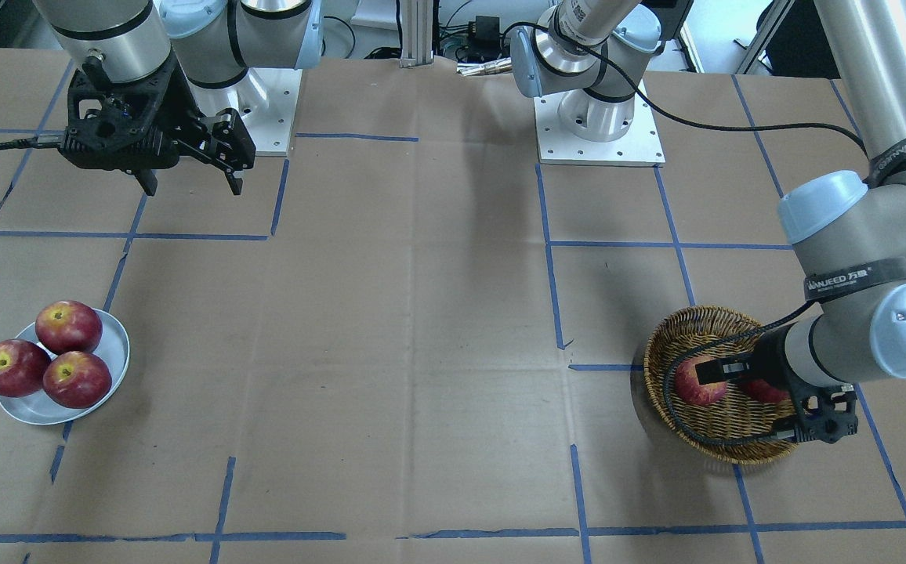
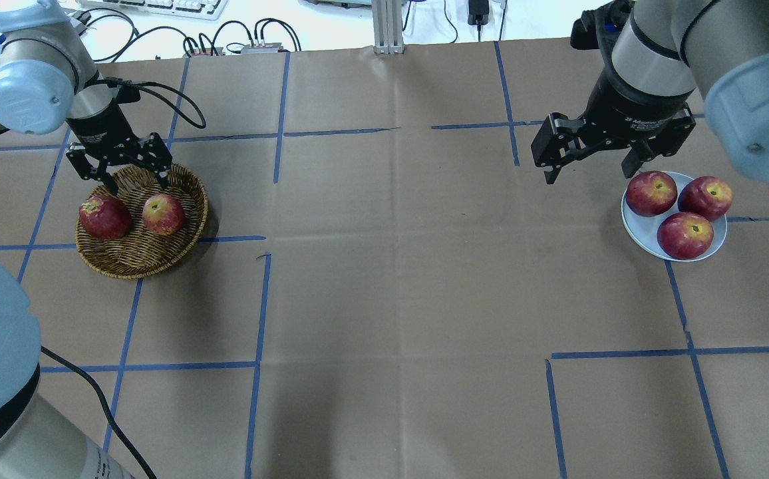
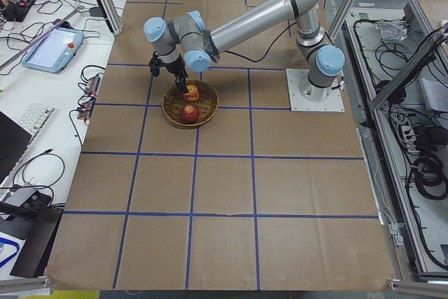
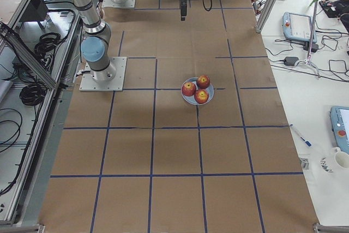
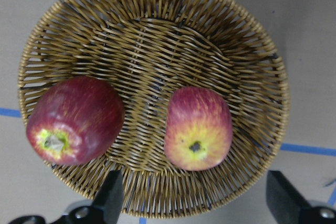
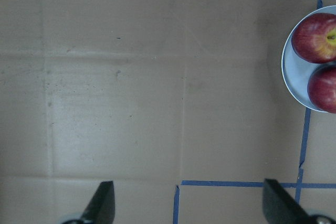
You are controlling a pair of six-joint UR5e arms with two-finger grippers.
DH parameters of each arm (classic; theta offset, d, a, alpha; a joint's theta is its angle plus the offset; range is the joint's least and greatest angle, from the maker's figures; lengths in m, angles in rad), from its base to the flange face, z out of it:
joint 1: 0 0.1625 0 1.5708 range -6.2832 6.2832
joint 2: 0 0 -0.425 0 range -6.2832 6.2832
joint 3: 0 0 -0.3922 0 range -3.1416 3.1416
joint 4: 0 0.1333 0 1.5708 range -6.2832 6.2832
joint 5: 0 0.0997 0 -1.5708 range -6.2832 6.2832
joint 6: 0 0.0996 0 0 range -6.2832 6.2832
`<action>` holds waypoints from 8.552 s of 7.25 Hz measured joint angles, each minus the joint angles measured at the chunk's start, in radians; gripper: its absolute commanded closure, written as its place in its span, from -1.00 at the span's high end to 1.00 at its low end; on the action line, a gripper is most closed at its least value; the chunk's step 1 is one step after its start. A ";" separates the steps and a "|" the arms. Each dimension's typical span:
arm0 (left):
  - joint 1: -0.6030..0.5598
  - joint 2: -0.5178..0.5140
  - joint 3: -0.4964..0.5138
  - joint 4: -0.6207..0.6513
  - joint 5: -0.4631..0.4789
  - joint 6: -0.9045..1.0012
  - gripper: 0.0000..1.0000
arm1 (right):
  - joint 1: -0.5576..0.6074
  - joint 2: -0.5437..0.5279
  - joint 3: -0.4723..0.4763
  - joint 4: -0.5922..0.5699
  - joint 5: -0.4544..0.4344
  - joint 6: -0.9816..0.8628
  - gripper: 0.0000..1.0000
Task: Transfer apple from basket to plate
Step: 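Lower the left gripper over the yellow-red apple in the basket, then close the left gripper on the yellow-red apple, then carry the apple with the left gripper toward the table center, then lower the apple onto the table and open the left gripper, then raise the left gripper back toward the basket while the right gripper moves toward the apple, then lower the right gripper over the apple on the table, then close the right gripper on the apple and lift it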
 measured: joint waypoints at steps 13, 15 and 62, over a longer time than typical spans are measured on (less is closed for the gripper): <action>-0.033 0.025 0.007 0.040 -0.005 -0.005 -0.43 | 0.000 0.000 0.000 0.000 -0.002 0.000 1.00; -0.202 0.081 0.004 0.030 -0.054 -0.014 -0.43 | 0.000 0.000 0.000 0.000 -0.003 0.000 1.00; -0.368 0.385 0.001 -0.154 -0.102 -0.125 0.96 | 0.382 0.651 -0.061 -0.597 -0.038 0.429 0.19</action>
